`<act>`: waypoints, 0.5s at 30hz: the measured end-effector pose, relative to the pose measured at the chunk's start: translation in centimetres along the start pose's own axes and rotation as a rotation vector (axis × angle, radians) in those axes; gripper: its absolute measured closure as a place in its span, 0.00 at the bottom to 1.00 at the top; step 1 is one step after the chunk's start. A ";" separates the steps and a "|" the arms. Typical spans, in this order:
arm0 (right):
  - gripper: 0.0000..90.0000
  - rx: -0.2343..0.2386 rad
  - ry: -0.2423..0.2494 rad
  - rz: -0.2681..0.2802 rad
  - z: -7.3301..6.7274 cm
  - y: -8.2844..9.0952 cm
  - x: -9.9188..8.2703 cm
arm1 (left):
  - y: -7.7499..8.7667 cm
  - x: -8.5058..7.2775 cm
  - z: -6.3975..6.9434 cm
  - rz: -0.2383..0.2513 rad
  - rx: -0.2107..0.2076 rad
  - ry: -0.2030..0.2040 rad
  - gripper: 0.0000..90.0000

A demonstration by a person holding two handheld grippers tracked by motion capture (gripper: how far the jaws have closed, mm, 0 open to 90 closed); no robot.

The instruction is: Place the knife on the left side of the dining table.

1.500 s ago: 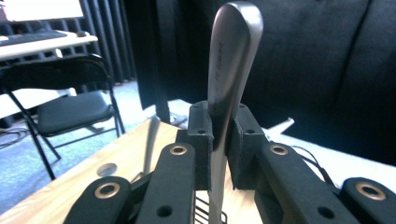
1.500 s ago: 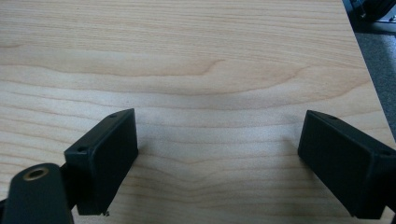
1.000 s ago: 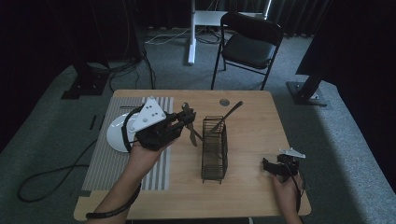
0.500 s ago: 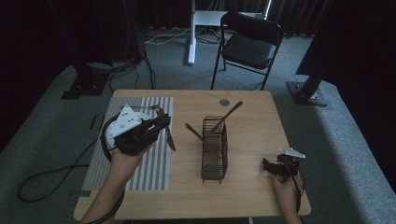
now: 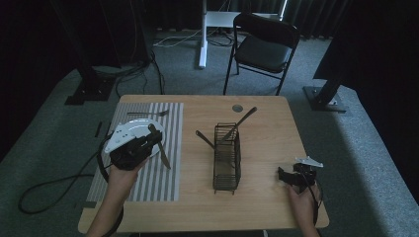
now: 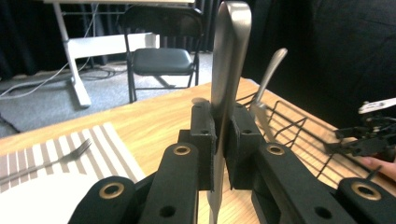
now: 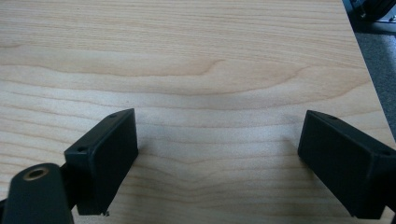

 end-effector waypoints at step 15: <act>0.13 -0.001 0.000 -0.001 0.0 0.0 0.0 | -2.6 -5.5 -1.5 -0.058 0.004 0.095 0.93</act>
Point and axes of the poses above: each handheld gripper's, and its own axes: y roughly backward along the jaws, x roughly out of its top, z roughly to its right, the point moved 9 cm from there along -y, roughly forward along the jaws, and after that the axes turned 5 degrees about -x, right-handed, at the moved point
